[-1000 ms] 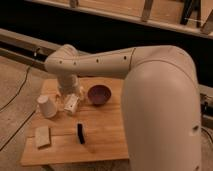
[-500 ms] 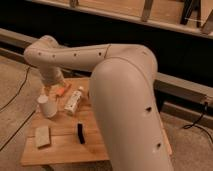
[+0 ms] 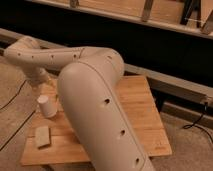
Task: Place the ceramic cup over the eraser
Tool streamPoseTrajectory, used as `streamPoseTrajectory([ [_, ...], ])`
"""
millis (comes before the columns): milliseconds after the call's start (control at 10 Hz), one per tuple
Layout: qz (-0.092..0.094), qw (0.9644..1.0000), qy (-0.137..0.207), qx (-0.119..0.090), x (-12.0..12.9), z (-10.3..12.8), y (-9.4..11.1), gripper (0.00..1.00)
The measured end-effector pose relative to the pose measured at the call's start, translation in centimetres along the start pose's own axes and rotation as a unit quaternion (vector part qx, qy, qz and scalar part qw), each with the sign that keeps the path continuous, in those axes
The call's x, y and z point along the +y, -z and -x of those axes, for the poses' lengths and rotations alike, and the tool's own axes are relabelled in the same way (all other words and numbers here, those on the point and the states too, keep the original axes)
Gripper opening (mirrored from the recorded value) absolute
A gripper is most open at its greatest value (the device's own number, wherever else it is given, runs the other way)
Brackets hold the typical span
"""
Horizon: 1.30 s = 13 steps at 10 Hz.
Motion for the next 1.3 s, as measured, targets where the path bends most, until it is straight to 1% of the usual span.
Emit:
streamPoseTrajectory([
  [200,0.001,0.9999,0.016,0.007,1.1,1.4,-1.0,0.65],
  [400,0.002,0.9997,0.022,0.011,1.5,2.1,-1.6,0.65],
  [600,0.0,0.9995,0.025,0.021,1.5,2.5,-2.7,0.65],
  [1000,-0.001,0.9986,0.021,0.049,0.9,1.7,-5.3,0.65],
  [1100,0.001,0.9983,0.019,0.055,0.8,1.3,-5.7,0.65],
  [1300,0.013,0.9971,0.017,0.073,0.4,-0.3,-6.7,0.65],
])
